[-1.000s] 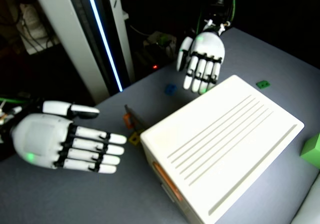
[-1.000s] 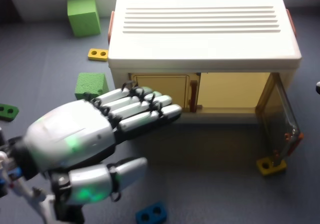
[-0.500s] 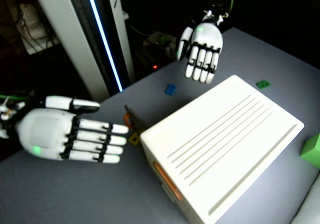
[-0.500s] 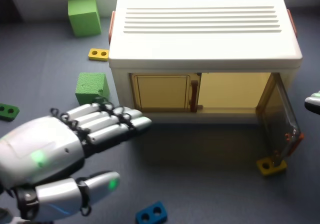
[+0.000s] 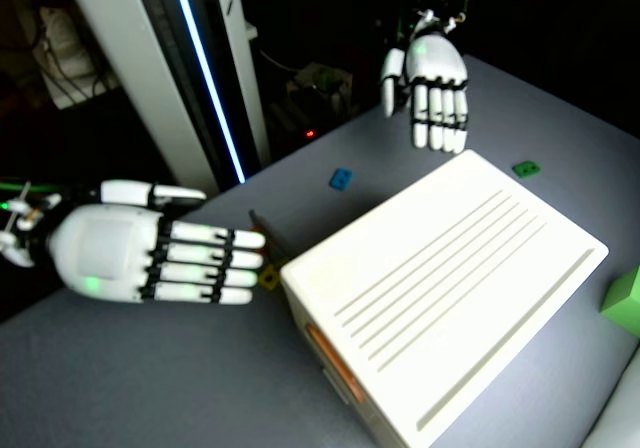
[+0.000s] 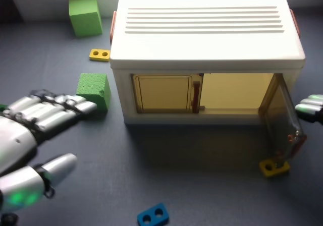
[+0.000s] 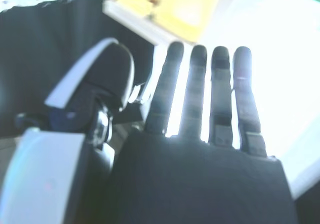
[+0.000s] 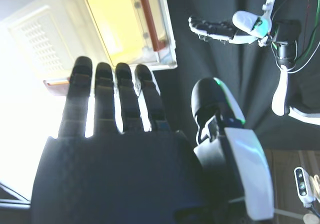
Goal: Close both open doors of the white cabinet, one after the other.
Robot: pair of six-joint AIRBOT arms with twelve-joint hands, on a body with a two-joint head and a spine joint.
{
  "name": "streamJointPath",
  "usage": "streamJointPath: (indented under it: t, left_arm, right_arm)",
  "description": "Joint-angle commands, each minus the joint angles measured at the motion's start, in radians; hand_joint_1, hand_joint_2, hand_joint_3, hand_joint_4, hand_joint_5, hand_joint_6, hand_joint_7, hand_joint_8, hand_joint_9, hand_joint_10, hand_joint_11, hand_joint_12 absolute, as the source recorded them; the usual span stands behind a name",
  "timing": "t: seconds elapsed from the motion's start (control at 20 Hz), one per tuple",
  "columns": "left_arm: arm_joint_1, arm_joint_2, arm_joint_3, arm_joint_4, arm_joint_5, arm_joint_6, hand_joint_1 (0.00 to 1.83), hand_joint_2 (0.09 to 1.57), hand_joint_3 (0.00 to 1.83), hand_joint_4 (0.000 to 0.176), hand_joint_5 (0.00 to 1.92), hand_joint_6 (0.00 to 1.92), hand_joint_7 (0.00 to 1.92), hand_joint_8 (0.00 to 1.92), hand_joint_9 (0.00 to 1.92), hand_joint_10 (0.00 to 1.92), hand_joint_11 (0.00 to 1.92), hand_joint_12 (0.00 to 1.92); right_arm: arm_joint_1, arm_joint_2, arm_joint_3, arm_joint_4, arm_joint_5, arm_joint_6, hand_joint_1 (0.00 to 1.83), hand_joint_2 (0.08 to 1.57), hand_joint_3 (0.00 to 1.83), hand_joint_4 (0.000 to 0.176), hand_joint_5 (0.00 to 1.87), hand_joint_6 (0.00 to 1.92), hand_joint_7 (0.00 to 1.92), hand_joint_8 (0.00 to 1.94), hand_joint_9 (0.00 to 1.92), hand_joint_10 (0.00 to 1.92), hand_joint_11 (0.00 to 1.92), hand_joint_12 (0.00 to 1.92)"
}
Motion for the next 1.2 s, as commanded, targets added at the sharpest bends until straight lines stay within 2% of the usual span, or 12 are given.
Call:
streamJointPath:
  t: [0.0,0.1,0.25,0.3,0.9,1.15]
  left_arm:
    - [0.004,0.01,-0.009,-0.004,-0.169,0.006,0.0,1.57,0.17,0.0,0.15,0.01,0.13,0.0,0.15,0.01,0.0,0.57]
    - [0.036,0.018,-0.022,-0.043,-0.209,0.025,0.0,1.57,0.18,0.0,0.15,0.0,0.12,0.0,0.13,0.0,0.0,0.57]
    - [0.071,0.024,-0.031,-0.073,-0.251,0.025,0.0,1.57,0.16,0.0,0.13,0.0,0.09,0.0,0.1,0.0,0.0,0.43]
    - [0.076,0.026,-0.033,-0.079,-0.26,0.025,0.0,1.57,0.16,0.0,0.14,0.0,0.1,0.0,0.1,0.0,0.0,0.49]
    - [0.086,0.024,-0.037,-0.088,-0.273,0.025,0.0,1.57,0.13,0.0,0.14,0.0,0.1,0.0,0.11,0.0,0.0,0.47]
    - [0.093,0.024,-0.038,-0.09,-0.28,0.025,0.0,1.57,0.13,0.0,0.14,0.0,0.11,0.0,0.11,0.0,0.0,0.45]
  right_arm:
    - [0.015,-0.006,-0.002,0.008,0.101,0.007,0.0,1.52,0.01,0.0,0.08,0.0,0.05,0.01,0.02,0.0,0.04,0.0]
    - [0.038,-0.018,0.001,-0.017,0.088,0.007,0.0,1.52,0.01,0.0,0.09,0.0,0.06,0.01,0.03,0.01,0.04,0.01]
    - [0.07,-0.031,0.005,-0.049,0.061,0.007,0.0,1.54,0.02,0.0,0.08,0.0,0.05,0.0,0.02,0.0,0.03,0.0]
    - [0.076,-0.034,0.005,-0.055,0.059,0.007,0.0,1.54,0.01,0.0,0.07,0.0,0.03,0.0,0.0,0.0,0.01,0.0]
    - [0.179,-0.094,0.021,-0.13,0.032,0.008,0.0,1.54,0.0,0.0,0.09,0.01,0.04,0.01,0.0,0.0,0.03,0.01]
    - [0.247,-0.13,0.043,-0.15,0.032,0.011,0.0,1.55,0.01,0.0,0.07,0.0,0.04,0.0,0.01,0.0,0.03,0.01]
